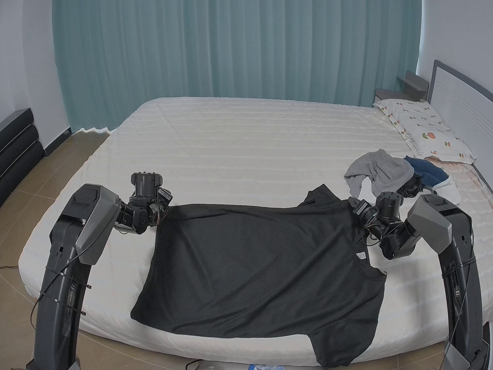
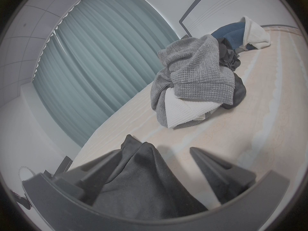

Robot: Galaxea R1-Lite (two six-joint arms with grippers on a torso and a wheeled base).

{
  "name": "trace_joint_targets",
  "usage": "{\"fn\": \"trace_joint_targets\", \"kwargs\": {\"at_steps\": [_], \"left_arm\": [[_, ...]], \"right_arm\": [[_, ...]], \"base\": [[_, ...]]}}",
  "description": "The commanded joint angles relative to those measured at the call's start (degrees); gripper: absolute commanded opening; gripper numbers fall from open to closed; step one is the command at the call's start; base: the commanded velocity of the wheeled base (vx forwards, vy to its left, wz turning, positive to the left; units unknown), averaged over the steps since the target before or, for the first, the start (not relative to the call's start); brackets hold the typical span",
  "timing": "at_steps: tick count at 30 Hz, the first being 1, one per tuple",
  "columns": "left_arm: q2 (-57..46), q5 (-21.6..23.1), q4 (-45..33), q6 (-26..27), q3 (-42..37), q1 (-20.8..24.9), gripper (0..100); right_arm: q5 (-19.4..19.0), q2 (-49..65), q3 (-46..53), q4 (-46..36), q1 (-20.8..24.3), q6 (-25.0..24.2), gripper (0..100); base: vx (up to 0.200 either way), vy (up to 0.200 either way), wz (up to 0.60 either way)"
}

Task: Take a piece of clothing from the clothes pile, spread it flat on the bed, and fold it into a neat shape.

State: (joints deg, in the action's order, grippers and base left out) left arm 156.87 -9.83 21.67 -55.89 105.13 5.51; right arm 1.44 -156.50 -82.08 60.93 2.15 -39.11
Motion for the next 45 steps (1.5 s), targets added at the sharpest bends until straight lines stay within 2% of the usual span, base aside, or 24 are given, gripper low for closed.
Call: {"fn": "trace_joint_targets", "kwargs": {"at_steps": [1, 7, 10, 11, 12, 13, 14, 15, 16, 18, 21, 23, 28, 34, 36, 37, 40, 45], "left_arm": [[-3.5, -0.1, -2.2, -0.3, -3.0, -0.6, 100], [-13.0, 1.6, -1.7, 0.1, -14.8, -1.9, 100], [-18.8, 3.8, -1.6, 0.1, -21.7, -2.5, 100], [-18.8, 3.8, -1.6, 0.1, -21.7, -2.5, 100], [-23.5, 7.6, -1.6, 0.0, -27.3, -3.3, 100], [-24.3, 8.5, -1.6, 0.0, -28.6, -3.5, 100], [-27.3, 11.4, -1.6, 0.0, -33.1, -4.1, 100], [-27.3, 11.4, -1.6, 0.0, -33.1, -4.1, 100], [-30.3, 14.1, -1.5, -0.1, -38.7, -4.2, 100], [-32.8, 15.5, -0.9, -0.1, -43.9, -4.2, 100], [-34.3, 15.7, 0.5, -0.4, -48.4, -4.2, 100], [-36.5, 15.8, 3.8, -0.4, -55.2, -3.9, 100], [-39.4, 15.8, 12.1, -0.2, -66.5, -3.8, 100], [-40.4, 15.9, 17.4, 0.2, -74.6, -2.8, 100], [-40.4, 15.9, 18.0, 0.2, -75.1, -2.7, 100], [-40.2, 15.9, 20.8, 0.1, -77.2, -2.7, 100], [-40.1, 15.9, 22.4, 0.4, -79.2, -2.3, 100], [-40.0, 15.8, 22.6, 1.8, -82.1, -1.2, 100]], "right_arm": [[-1.8, 4.8, 4.8, 0.2, -1.0, -0.5, 100], [-9.3, 13.9, 18.0, 3.4, -2.2, -0.6, 100], [-11.0, 17.7, 23.7, 4.6, -2.3, -0.6, 100], [-11.0, 17.7, 23.7, 4.6, -2.3, -0.6, 100], [-12.0, 20.4, 27.9, 4.5, -2.2, -0.6, 100], [-12.2, 21.0, 28.8, 4.5, -2.2, -0.6, 100], [-12.4, 23.0, 31.9, 4.5, -2.3, -0.6, 100], [-12.4, 23.0, 31.9, 4.5, -2.3, -0.6, 100], [-12.4, 25.4, 35.6, 4.5, -2.5, -0.6, 100], [-12.4, 27.6, 39.3, 4.1, -2.8, -0.6, 100], [-12.4, 28.4, 42.8, 4.7, -2.7, -0.6, 100], [-12.1, 28.9, 47.6, 5.9, -2.3, -0.2, 100], [-12.4, 28.4, 57.6, 13.1, -2.3, -0.5, 100], [-12.6, 27.9, 64.3, 16.4, -1.9, -0.6, 100], [-12.6, 27.9, 64.9, 16.5, -1.7, -0.6, 100], [-12.7, 27.6, 66.8, 17.6, -1.4, -0.8, 100], [-12.7, 26.2, 68.1, 19.8, -1.3, -2.4, 100], [-13.6, 24.2, 70.7, 25.1, -1.8, -3.4, 100]], "base": [[0.0, 0.0, 0.0], [0.0, 0.0, 0.0], [0.0, 0.0, 0.0], [0.0, 0.0, 0.0], [0.0, 0.0, 0.0], [0.0, 0.0, 0.0], [0.0, 0.0, 0.0], [0.0, 0.0, 0.0], [0.0, 0.0, 0.0], [0.0, 0.0, 0.0], [0.0, 0.0, 0.0], [0.0, 0.0, 0.0], [0.0, 0.0, 0.0], [0.0, 0.0, 0.0], [0.0, 0.0, 0.0], [0.0, 0.0, 0.0], [0.0, 0.0, 0.0], [-0.2, 0.0, 0.0]]}}
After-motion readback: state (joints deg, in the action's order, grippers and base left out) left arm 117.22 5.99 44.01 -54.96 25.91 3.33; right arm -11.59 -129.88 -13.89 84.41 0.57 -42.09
